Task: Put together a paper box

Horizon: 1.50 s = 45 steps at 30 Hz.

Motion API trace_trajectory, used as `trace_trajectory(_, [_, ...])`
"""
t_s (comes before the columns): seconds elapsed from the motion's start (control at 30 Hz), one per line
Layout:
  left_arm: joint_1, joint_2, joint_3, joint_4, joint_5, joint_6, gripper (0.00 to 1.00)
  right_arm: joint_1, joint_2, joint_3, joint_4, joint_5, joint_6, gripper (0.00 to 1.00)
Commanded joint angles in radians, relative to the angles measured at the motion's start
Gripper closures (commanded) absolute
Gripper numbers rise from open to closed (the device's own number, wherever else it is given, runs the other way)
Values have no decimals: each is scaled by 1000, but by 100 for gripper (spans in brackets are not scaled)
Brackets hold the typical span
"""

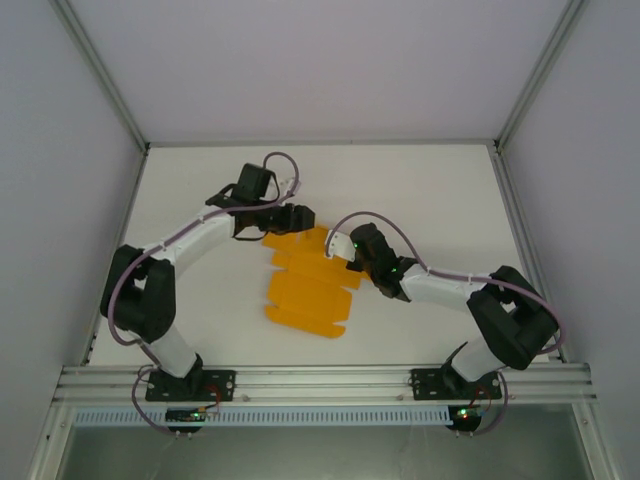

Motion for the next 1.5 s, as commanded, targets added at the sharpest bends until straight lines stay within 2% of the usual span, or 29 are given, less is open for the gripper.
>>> trace_trajectory(0.0, [-8, 19, -12, 82, 56, -50, 56, 13, -6, -9, 34, -5, 12, 100])
trace_trajectory(0.13, [-8, 21, -30, 134, 12, -114, 66, 16, -6, -15, 46, 1, 10, 100])
trace_trajectory(0.3, [-8, 18, -109, 322, 33, -252, 77, 18, -7, -21, 71, -1, 10, 100])
trace_trajectory(0.47, [-8, 27, -150, 419, 35, -326, 88, 19, -12, -29, 83, -2, 10, 100])
trace_trajectory(0.63, [-10, 14, -180, 474, 30, -358, 88, 19, -14, -31, 96, -2, 11, 100])
trace_trajectory(0.83, [-8, 12, -213, 572, 52, -392, 83, 15, -33, -40, 89, -50, 19, 100])
trace_trajectory(1.07, [-8, 67, -279, 865, 136, -539, 82, 7, -40, -47, 94, -88, 44, 100])
trace_trajectory(1.13, [-8, 77, -277, 898, 148, -555, 82, 7, -38, -46, 91, -87, 44, 100])
trace_trajectory(1.3, [-8, 26, -264, 722, 102, -442, 73, 1, -38, -46, 95, -63, 45, 100])
trace_trajectory(1.37, [-5, -28, -261, 595, 47, -359, 62, -5, -40, -47, 95, -50, 44, 100])
trace_trajectory(1.47, [3, -122, -249, 351, -95, -218, 46, -14, -49, -50, 90, -21, 42, 100])
